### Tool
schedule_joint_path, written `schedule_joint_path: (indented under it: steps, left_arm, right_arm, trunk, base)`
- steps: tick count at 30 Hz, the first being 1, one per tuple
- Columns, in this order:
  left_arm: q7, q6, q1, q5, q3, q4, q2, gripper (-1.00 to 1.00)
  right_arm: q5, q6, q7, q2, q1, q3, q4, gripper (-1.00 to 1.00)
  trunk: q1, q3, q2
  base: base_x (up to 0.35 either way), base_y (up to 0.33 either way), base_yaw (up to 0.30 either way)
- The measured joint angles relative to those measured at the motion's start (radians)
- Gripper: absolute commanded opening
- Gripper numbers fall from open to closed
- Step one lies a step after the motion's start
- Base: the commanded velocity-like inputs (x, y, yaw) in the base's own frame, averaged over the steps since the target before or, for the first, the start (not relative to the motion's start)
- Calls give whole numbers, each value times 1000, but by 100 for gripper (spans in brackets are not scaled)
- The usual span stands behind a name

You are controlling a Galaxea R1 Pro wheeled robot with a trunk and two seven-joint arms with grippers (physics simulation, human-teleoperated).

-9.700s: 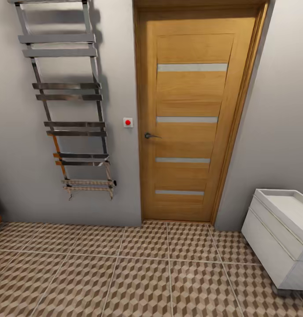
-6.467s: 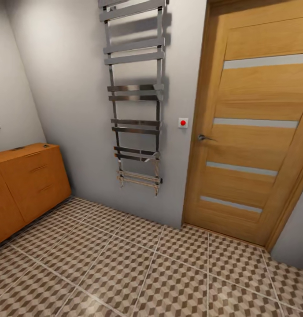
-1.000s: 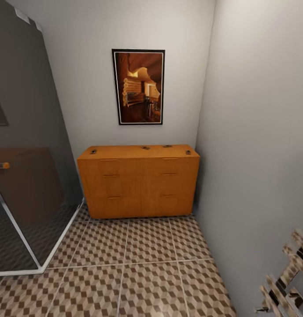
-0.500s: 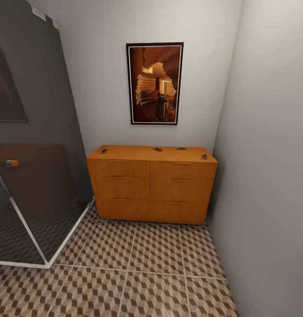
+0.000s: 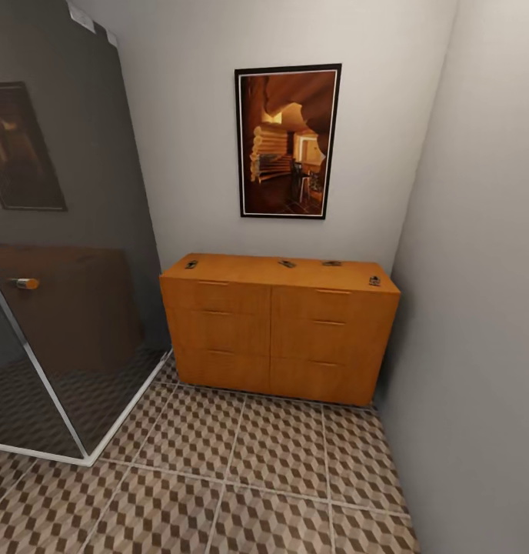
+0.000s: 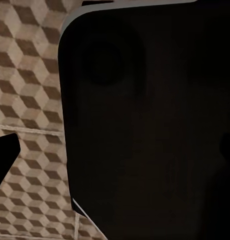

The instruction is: Take the four mousetraps from the cabinet in the bathroom and place them on the bathroom floor. Make sure all four end up on the same floor surface, and ensure that at least two of them are either under or directly next to the same bathroom sink.

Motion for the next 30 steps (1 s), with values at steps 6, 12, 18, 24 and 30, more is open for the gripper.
schedule_joint_path:
  steps: [6, 12, 18, 24, 30]
  left_arm:
    - [0, 0, 0, 0, 0, 0, 0, 100]
    - [0, 0, 0, -1, 0, 0, 0, 100]
    - [0, 0, 0, -1, 0, 0, 0, 100]
    - [1, 0, 0, -1, -1, 0, 3, 100]
    - [1, -1, 0, -2, -2, 1, 4, 100]
  right_arm:
    - [-1, 0, 0, 0, 0, 0, 0, 100]
    - [-3, 0, 0, 0, 0, -1, 0, 100]
    - [-3, 1, 1, 0, 0, -1, 0, 100]
    - [-3, 1, 1, 0, 0, -2, 0, 100]
    - [-3, 0, 1, 0, 0, -2, 0, 100]
  trunk:
    - [0, 0, 0]
    - [0, 0, 0]
    - [0, 2, 0]
    - [0, 5, 0]
    - [0, 6, 0]
  base:
    - [8, -7, 5]
    - [1, -1, -95]
    - [0, 0, -227]
    - [0, 0, -135]
    - [0, 0, -34]
